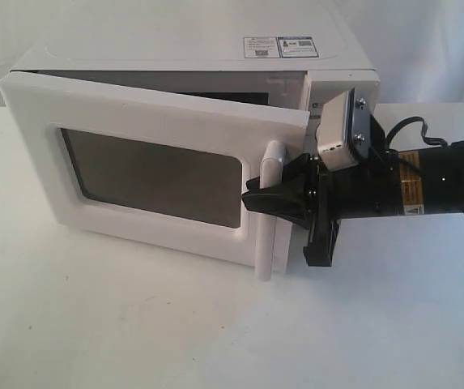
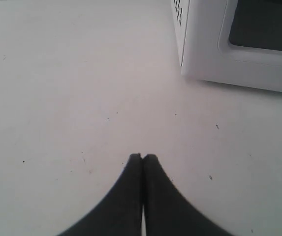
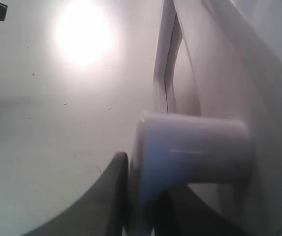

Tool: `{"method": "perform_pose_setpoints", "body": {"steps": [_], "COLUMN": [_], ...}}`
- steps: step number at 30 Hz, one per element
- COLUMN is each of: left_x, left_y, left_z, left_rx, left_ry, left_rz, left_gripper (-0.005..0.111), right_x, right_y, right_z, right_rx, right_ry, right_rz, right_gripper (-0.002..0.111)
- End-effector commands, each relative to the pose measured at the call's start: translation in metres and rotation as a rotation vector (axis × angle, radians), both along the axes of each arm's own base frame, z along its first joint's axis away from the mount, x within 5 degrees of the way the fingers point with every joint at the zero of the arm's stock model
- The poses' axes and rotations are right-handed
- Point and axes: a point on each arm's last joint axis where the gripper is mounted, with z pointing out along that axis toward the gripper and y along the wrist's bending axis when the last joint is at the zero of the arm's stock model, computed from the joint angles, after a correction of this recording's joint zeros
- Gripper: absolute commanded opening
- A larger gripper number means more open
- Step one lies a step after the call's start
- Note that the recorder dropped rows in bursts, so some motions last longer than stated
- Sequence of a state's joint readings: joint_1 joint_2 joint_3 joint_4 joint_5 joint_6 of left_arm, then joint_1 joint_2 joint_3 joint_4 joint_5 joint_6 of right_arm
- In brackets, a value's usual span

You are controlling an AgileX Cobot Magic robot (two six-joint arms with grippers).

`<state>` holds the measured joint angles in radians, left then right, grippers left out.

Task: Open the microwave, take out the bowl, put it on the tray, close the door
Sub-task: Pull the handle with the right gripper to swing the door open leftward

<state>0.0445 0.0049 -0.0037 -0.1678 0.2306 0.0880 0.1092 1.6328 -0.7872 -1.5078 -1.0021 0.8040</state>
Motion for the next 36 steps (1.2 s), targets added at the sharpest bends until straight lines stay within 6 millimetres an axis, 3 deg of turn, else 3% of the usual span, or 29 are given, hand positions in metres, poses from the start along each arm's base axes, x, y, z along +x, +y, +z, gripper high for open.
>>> {"method": "perform_pose_setpoints", "body": {"steps": [1,4,9,12,17,26,36], "left_x": [0.0,0.0,0.0,0.0,0.0,0.0,0.0], "left_y": [0.0,0.0,0.0,0.0,0.0,0.0,0.0], "left_z": [-0.001,-0.001,-0.001,-0.001,-0.001,-0.001,-0.001], "left_rx": [-0.011,-0.011,-0.011,-0.011,-0.011,-0.011,-0.011], "left_ry": [-0.001,-0.001,-0.001,-0.001,-0.001,-0.001,-0.001], "left_rz": [0.003,0.003,0.003,0.003,0.003,0.003,0.003], "left_gripper": [0.0,0.0,0.0,0.0,0.0,0.0,0.0], "right_x": [-0.001,-0.001,-0.003,-0.002,-0.007,-0.012,-0.035], "right_y": [0.004,0.004,0.003,0.002,-0.001,0.0,0.009], "right_z": [-0.01,-0.01,-0.012,-0.015,-0.022,-0.024,-0.013], "right_rx": [-0.063,-0.044,-0.04,-0.052,-0.114,-0.044,0.085], "right_ry": [0.036,0.106,0.18,0.246,0.34,0.536,0.633], "right_rz": [0.008,-0.015,-0.031,-0.065,-0.069,-0.132,0.116], "right_gripper": [0.0,0.005,0.026,0.031,0.031,0.031,0.031]}}
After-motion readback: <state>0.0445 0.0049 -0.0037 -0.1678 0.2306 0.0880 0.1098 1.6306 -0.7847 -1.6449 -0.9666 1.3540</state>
